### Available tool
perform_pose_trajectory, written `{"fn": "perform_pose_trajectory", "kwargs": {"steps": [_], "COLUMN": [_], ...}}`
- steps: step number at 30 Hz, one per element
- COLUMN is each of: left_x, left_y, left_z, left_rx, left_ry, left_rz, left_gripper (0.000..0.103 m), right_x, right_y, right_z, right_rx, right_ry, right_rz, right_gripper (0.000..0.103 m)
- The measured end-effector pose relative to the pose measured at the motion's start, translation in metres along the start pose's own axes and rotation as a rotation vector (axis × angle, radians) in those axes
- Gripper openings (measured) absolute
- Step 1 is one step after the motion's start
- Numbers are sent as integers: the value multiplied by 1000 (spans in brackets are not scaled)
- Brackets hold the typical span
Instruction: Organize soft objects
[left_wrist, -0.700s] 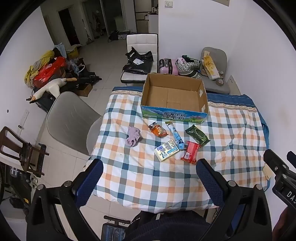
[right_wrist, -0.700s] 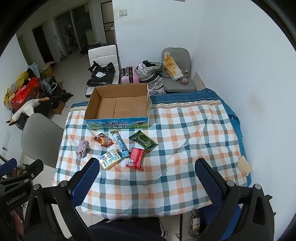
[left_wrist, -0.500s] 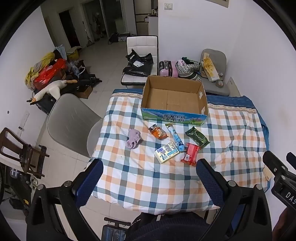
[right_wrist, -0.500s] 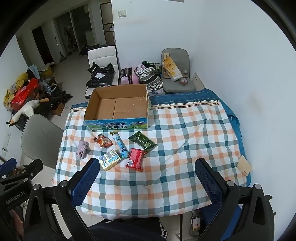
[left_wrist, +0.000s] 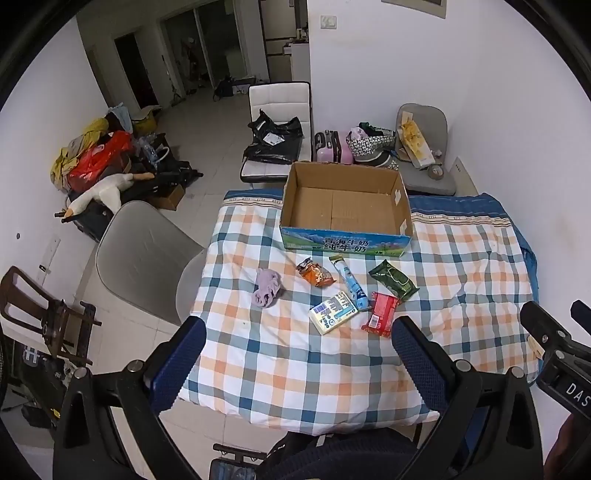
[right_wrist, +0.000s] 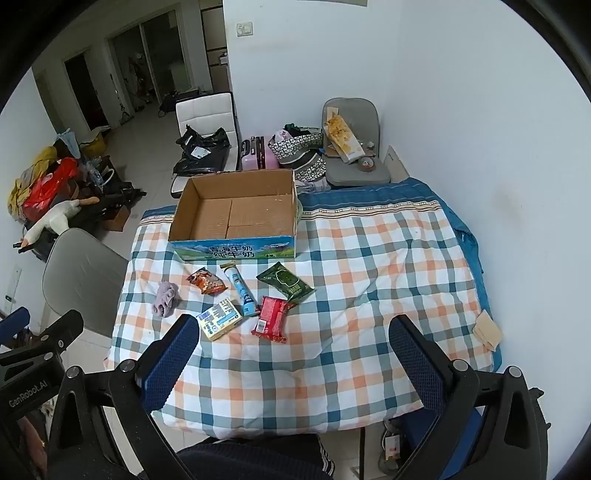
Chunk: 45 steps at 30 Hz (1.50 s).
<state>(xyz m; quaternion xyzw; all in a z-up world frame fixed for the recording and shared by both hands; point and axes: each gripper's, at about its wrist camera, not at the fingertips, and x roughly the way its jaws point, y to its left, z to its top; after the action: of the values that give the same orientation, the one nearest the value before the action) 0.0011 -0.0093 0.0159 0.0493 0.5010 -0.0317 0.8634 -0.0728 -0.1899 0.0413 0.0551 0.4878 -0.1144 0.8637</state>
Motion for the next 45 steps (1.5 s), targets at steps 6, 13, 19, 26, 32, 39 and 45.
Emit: {"fn": "perform_pose_trajectory", "kwargs": {"steps": [6, 13, 19, 26, 32, 39, 45], "left_x": [0, -3, 0, 0, 0, -1, 0], "left_y": [-1, -6, 1, 1, 2, 1, 1], "left_z": [-1, 5, -2, -3, -4, -3, -4], "left_rx": [-3, -5, -3, -3, -3, -4, -3], "left_ry": [1, -1, -3, -3, -5, -5, -6], "left_rz": [0, 4, -1, -2, -3, -4, -5], "left_gripper": [103, 103, 103, 103, 103, 103, 103], "right_x": [-1, -2, -2, -3, -4, -6, -7], "right_y": [-1, -2, -1, -1, -2, -2, -2], "right_z": [0, -1, -1, -1, 0, 0, 0], "right_rx": [0, -1, -2, -1, -1, -3, -3], "right_ry": [-1, -4, -3, -5, -7, -10, -10], "right_rz": [0, 2, 1, 1, 0, -2, -2], "right_gripper": [103, 103, 103, 103, 103, 103, 103]}}
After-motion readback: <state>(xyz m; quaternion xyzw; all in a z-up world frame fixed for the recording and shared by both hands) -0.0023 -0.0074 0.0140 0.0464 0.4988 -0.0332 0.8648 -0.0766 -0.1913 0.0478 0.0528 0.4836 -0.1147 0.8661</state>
